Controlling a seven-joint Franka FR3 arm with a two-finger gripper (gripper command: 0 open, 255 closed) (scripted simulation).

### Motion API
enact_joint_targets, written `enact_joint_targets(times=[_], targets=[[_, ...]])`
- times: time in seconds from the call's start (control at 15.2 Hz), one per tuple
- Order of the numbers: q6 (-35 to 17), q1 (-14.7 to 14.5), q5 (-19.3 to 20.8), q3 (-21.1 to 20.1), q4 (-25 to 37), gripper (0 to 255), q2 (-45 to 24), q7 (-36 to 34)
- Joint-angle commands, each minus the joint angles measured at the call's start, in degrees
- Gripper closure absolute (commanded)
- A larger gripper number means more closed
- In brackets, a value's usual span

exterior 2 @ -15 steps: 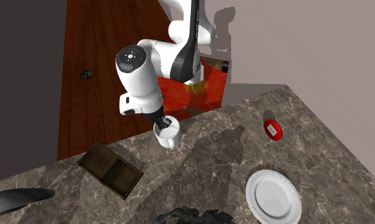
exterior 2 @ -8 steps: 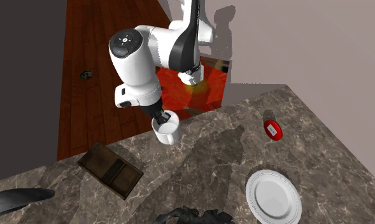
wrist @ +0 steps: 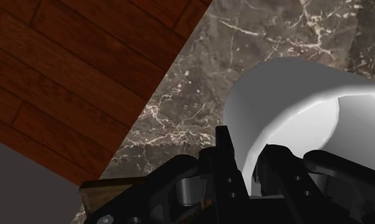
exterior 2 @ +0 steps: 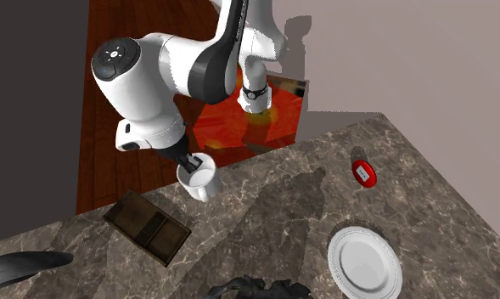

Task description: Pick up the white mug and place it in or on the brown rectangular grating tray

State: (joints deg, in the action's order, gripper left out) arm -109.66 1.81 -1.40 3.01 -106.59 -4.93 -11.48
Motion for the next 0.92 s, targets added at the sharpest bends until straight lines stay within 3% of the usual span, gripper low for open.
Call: enact_joint_targets(times=[0.0,0.53,0.73,0.86], targets=[[1.66,0.97,-0.22,0.78,5.51,255,-3.86,1.81],[10.16,5.71,-1.92,2.82,30.67,255,-20.71,8.17],[15.66,7.99,-2.74,3.10,44.82,255,-29.43,10.02],[21.62,9.91,-3.37,3.07,59.20,255,-37.86,10.93]])
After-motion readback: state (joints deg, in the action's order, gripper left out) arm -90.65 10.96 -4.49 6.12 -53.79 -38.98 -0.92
